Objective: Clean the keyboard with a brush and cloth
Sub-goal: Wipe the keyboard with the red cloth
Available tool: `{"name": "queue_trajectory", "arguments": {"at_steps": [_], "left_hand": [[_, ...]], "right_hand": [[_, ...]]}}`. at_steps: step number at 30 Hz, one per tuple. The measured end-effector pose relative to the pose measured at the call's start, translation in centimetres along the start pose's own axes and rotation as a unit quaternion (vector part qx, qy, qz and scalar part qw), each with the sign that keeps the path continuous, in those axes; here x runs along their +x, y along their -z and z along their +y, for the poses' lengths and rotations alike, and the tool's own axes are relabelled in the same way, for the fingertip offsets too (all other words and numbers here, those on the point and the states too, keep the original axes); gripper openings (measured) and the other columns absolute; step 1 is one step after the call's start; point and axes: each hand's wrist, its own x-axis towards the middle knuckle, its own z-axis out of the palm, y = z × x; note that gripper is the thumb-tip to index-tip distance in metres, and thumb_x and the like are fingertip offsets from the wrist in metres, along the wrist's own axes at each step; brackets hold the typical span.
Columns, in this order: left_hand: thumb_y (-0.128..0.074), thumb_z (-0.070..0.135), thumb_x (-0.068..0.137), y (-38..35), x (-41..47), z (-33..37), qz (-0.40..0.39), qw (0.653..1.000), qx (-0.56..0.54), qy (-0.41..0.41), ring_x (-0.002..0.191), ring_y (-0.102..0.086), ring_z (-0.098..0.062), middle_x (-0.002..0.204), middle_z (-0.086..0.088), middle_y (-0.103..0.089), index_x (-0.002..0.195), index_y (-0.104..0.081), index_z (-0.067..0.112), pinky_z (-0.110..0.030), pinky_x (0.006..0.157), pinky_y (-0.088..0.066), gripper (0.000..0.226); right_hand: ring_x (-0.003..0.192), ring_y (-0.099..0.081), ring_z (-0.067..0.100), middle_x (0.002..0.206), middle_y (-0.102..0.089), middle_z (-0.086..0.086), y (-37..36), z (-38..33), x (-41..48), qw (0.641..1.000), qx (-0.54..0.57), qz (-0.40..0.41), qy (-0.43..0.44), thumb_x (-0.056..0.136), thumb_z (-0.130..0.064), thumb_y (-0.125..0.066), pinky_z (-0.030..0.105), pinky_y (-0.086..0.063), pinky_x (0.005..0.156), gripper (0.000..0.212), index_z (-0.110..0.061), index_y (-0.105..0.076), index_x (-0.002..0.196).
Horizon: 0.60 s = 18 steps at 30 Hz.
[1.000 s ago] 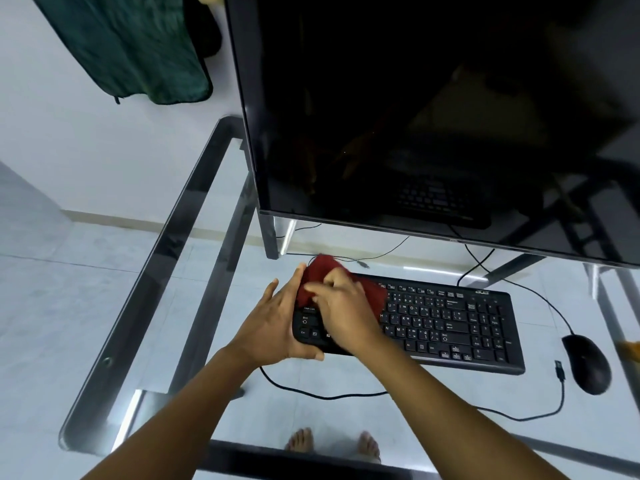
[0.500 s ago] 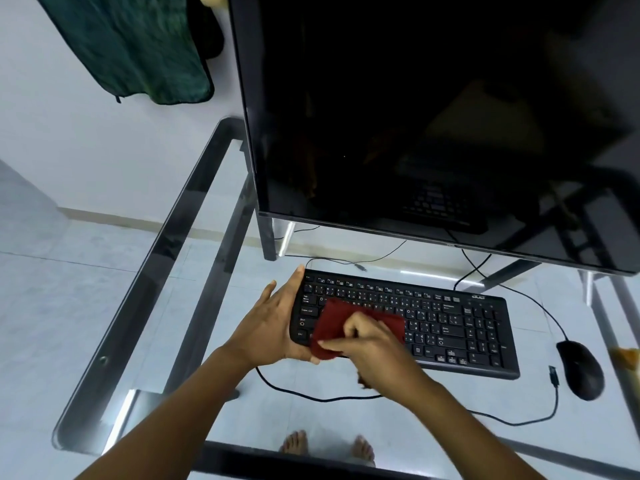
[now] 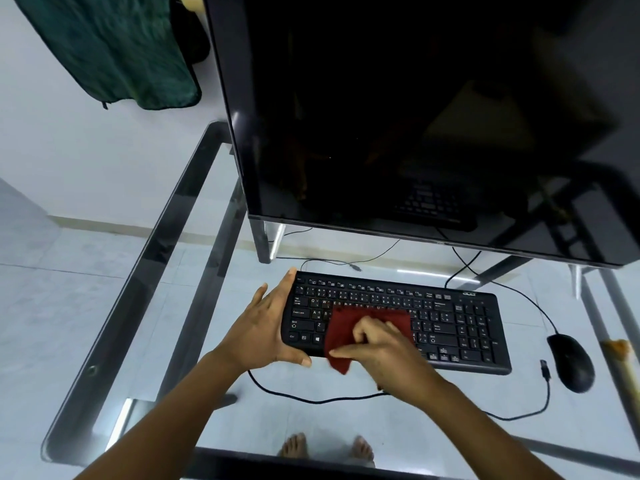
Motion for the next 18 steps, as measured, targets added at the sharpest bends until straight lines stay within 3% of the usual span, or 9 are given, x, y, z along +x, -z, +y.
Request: {"name": "queue_trajectory", "arguments": {"at_steps": [2,4,6,8,11,13,16,18], "left_hand": [[-0.075,0.079,0.046,0.0,0.0,0.1,0.000,1.000,0.001,0.004,0.143,-0.016,0.003,0.155,0.018,-0.023,0.151,0.018,0.024,-0.032,0.121,0.006,0.150],[-0.074,0.079,0.047,0.0,-0.1,0.1,-0.001,1.000,0.003,0.007,0.143,-0.018,0.002,0.154,0.018,-0.024,0.151,0.018,0.025,-0.032,0.120,0.007,0.149],[-0.074,0.079,0.046,-0.2,-0.1,0.1,0.002,1.000,0.001,0.003,0.143,-0.018,0.002,0.154,0.018,-0.025,0.151,0.018,0.025,-0.033,0.121,0.006,0.149],[-0.074,0.080,0.046,-0.2,-0.1,0.1,0.005,1.000,0.003,0.001,0.143,-0.018,0.004,0.155,0.018,-0.025,0.151,0.017,0.024,-0.035,0.121,0.004,0.150],[-0.074,0.079,0.047,-0.2,-0.1,-0.1,0.009,1.000,0.013,-0.002,0.143,-0.017,0.005,0.154,0.017,-0.027,0.151,0.016,0.022,-0.037,0.122,0.000,0.149],[-0.076,0.077,0.048,-0.1,0.0,0.1,0.002,1.000,0.005,0.001,0.142,-0.018,0.005,0.152,0.020,-0.026,0.151,0.016,0.024,-0.035,0.122,0.002,0.148],[-0.076,0.075,0.048,0.1,0.0,0.3,-0.002,1.000,0.000,0.006,0.141,-0.020,0.004,0.150,0.024,-0.023,0.151,0.016,0.025,-0.034,0.121,0.005,0.147],[-0.075,0.076,0.047,0.0,0.0,0.2,0.000,1.000,-0.001,0.005,0.142,-0.021,0.003,0.152,0.021,-0.024,0.151,0.016,0.026,-0.035,0.121,0.004,0.147]], "right_hand": [[0.072,-0.050,0.014,0.088,-0.047,-0.008,1.0,2.7,-0.9,0.993,0.017,0.080,-0.086,0.090,-0.024,-0.056,0.029,-0.047,0.064,0.029,-0.040,-0.069,0.111],[0.072,-0.056,0.018,0.091,-0.054,-0.001,0.9,4.4,-0.3,0.956,0.007,0.201,-0.213,0.088,-0.013,-0.063,0.034,-0.054,0.070,0.031,-0.029,-0.069,0.115],[0.072,-0.060,0.024,0.093,-0.059,0.006,-0.5,3.2,1.4,0.922,0.013,0.270,-0.278,0.088,-0.013,-0.061,0.042,-0.055,0.071,0.031,-0.022,-0.069,0.116],[0.073,-0.062,0.024,0.093,-0.061,0.004,-2.3,-0.6,3.4,0.945,0.021,0.243,-0.218,0.083,-0.015,-0.063,0.042,-0.054,0.070,0.033,-0.024,-0.069,0.114],[0.079,-0.058,0.019,0.092,-0.057,-0.001,-3.4,-3.7,4.6,0.995,0.001,0.090,-0.030,0.085,-0.020,-0.058,0.031,-0.045,0.072,0.034,-0.032,-0.066,0.115],[0.081,-0.057,0.020,0.096,-0.057,0.000,-2.2,-1.7,5.1,0.992,0.015,0.101,-0.080,0.091,-0.022,-0.049,0.031,-0.050,0.072,0.032,-0.034,-0.067,0.115],[0.075,-0.059,0.025,0.097,-0.060,0.007,-0.9,1.7,5.3,0.927,0.025,0.255,-0.272,0.087,-0.010,-0.063,0.042,-0.055,0.076,0.031,-0.023,-0.069,0.115],[0.077,-0.060,0.027,0.096,-0.060,0.007,-1.4,0.2,6.1,0.923,0.010,0.257,-0.287,0.087,-0.012,-0.064,0.044,-0.051,0.079,0.031,-0.022,-0.068,0.116]]}}
